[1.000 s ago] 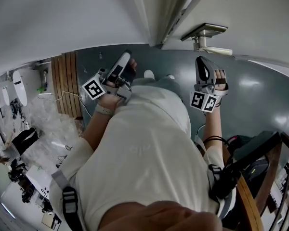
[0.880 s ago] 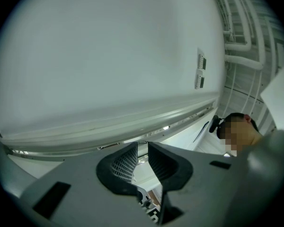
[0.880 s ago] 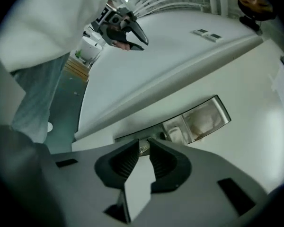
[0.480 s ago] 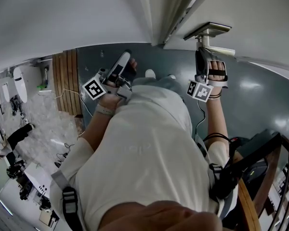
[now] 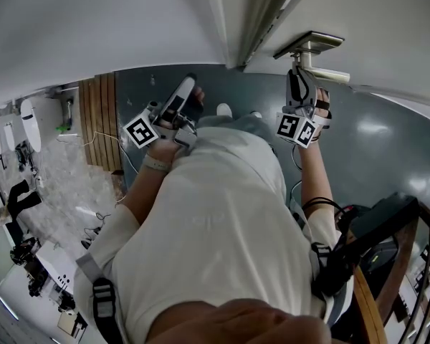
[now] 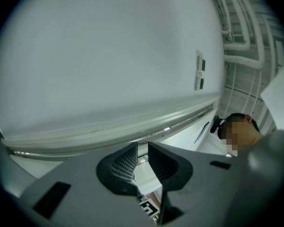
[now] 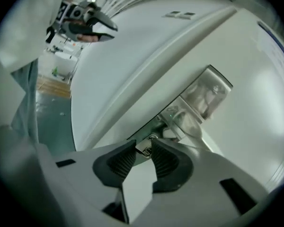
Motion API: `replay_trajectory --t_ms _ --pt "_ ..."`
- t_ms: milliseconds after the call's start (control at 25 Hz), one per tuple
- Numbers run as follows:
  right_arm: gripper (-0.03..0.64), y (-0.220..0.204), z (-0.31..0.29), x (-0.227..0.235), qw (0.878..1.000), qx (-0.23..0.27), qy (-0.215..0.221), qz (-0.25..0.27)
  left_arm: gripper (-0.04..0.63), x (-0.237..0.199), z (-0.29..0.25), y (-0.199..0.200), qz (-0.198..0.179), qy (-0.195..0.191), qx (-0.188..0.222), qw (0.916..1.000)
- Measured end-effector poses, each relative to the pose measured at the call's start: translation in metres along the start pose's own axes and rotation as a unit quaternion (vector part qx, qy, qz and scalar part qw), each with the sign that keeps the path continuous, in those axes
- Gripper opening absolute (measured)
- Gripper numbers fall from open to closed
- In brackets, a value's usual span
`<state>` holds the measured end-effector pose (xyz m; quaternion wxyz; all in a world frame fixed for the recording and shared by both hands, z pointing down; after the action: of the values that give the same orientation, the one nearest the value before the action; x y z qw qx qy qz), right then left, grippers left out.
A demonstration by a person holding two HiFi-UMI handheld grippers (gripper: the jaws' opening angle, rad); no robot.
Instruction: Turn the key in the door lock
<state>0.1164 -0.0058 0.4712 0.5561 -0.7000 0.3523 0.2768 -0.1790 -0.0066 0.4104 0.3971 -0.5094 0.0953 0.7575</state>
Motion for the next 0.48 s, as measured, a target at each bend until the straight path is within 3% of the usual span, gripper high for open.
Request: replay_trajectory --t_ms 120,320,480 --pt "0.092 -0.0026 -0.0011 0.0055 0.995 0.000 -0.002 -0.104 0.055 -0.0004 -0.0002 -0.0003 0.002 0.001 0.000 1.0000" --pt "0.092 -0.0036 -0.0021 0.0072 0.990 -0.006 -0.008 -0.139 0.055 -0.0001 0.0000 -0.0002 0.003 0.001 0.002 1.0000" --pt "0.092 -0.0076 -0.0040 0.0100 0.976 0.000 0.001 -0.217 0.055 -0.0006 0.0008 0.0007 0.002 0.001 0.007 1.0000"
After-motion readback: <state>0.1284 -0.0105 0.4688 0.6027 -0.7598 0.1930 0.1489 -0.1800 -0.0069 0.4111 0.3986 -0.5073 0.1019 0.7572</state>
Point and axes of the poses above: the fingertips, and each gripper's own axes: z backward along the fingers, x to its right, y out of its top, the point moved 7 cm from there along z, backward along the fingers, and after that the axes turned 11 degrees about -y, right-handed, at the moved point
